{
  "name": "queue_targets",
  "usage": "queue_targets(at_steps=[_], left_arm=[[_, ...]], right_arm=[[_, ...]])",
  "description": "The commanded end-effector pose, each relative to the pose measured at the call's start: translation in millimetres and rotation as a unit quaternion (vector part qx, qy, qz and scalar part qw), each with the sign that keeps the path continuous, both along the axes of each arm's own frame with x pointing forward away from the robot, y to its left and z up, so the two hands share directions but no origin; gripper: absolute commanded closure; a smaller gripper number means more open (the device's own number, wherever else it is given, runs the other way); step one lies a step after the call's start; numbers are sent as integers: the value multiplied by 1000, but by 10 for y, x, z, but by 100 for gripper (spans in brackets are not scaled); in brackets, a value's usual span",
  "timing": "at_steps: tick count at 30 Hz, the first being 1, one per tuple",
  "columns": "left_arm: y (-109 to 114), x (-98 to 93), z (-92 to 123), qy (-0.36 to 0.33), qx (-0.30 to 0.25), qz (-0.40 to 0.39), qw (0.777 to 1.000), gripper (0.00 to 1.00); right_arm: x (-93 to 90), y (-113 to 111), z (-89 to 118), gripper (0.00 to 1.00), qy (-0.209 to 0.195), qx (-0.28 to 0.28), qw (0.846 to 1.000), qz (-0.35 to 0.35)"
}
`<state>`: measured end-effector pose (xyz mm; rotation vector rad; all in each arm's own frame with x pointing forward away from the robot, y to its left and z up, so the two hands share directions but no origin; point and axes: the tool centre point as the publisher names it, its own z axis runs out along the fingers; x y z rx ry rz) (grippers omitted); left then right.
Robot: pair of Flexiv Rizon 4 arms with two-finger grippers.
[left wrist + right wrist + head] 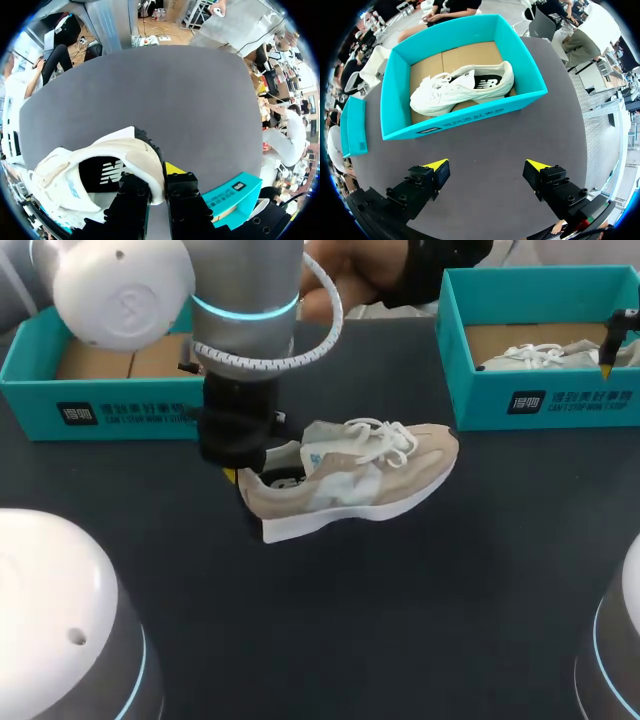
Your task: Take the shoe out of the shoebox, open the shoe tongue, remove and reinsert the insole, then place the shoe into the shoebox
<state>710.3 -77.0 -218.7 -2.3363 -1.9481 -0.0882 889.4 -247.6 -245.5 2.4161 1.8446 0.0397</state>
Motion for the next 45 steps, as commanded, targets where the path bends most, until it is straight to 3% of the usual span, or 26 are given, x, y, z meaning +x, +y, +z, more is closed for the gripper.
queue_targets(at_steps=[1,12,20,32,45], left_arm=[[-35,26,-272,-9,-4,-15,1000,100],[-286,211,-756,-5,8,-37,999,100],[-351,272,-1009,-7,4,-29,1000,100],[-386,302,-1260,-5,-4,-26,1000,100],[-406,279,-1455,-8,29,-55,998,100]], right_arm=[[-6,2,-1,0,-1,0,1000,0],[-6,2,-1,0,-1,0,1000,0],[-6,2,-1,0,-1,0,1000,0],[-6,2,-1,0,-1,0,1000,0],[-6,2,-1,0,-1,0,1000,0]])
